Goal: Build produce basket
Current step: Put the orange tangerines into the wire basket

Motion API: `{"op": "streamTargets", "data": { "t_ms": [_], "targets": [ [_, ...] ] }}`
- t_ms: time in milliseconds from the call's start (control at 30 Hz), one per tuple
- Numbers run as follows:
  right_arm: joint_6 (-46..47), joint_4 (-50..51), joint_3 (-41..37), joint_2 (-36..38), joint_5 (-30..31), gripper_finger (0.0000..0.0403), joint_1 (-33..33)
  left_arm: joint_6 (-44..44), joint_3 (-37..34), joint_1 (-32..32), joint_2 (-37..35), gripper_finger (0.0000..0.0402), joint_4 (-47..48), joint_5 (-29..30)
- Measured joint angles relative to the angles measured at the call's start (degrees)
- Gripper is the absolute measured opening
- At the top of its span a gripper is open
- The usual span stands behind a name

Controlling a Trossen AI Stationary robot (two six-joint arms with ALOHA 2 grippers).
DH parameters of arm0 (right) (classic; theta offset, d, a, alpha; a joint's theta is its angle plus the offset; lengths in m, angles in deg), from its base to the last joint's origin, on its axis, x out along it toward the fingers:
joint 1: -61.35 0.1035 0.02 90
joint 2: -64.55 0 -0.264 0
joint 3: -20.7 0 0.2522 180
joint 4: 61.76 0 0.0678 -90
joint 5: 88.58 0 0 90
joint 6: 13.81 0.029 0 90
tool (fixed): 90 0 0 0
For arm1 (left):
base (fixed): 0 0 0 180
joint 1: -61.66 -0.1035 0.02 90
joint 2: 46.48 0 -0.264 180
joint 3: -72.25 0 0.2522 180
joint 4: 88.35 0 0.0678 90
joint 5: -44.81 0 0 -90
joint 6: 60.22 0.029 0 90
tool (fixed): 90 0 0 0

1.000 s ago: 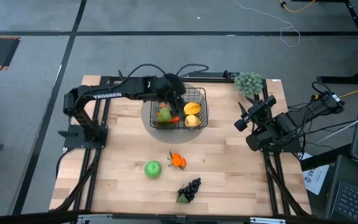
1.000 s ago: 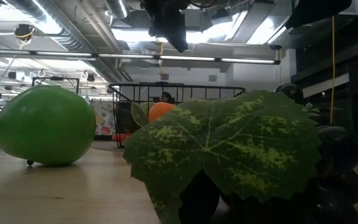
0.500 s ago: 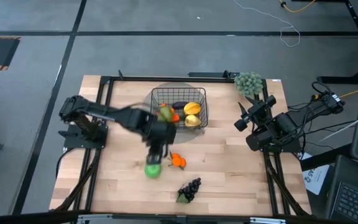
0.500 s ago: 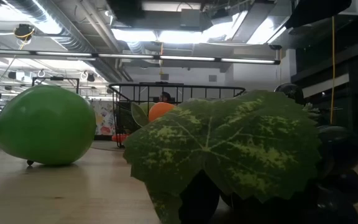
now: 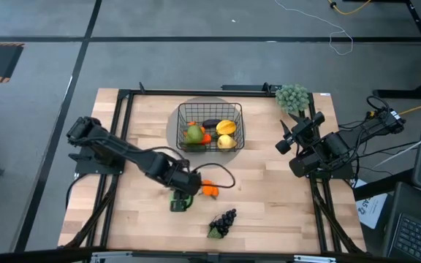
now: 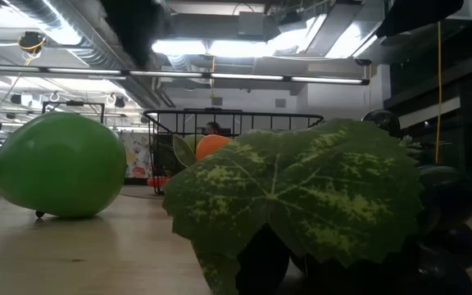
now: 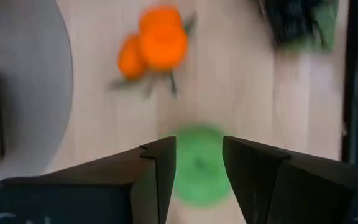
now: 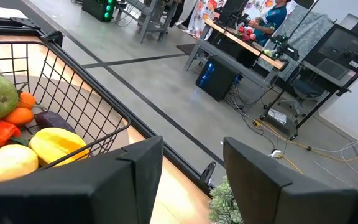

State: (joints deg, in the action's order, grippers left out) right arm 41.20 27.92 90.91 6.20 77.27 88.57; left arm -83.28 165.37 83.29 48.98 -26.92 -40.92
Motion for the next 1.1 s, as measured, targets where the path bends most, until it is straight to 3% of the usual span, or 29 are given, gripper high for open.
{"op": "streamTargets", "data": {
  "t_ms": [233, 500, 1100],
  "targets": [
    [0.0, 0.0, 0.0, -0.02, -0.02, 0.0174, 0.02, 0.46, -8.95, -2.53, 0.0, 0.0119, -11.45, 11.27],
    [0.02, 0.0, 0.0, -0.02, -0.81, 0.0174, 0.0, 0.8, -14.42, -2.78, 0.02, 0.0119, -19.6, 9.44],
    [0.0, 0.0, 0.0, -0.02, -0.89, 0.0174, 0.02, 2.64, -14.52, -2.24, 0.04, 0.0119, -24.55, 8.48]
  ]
}}
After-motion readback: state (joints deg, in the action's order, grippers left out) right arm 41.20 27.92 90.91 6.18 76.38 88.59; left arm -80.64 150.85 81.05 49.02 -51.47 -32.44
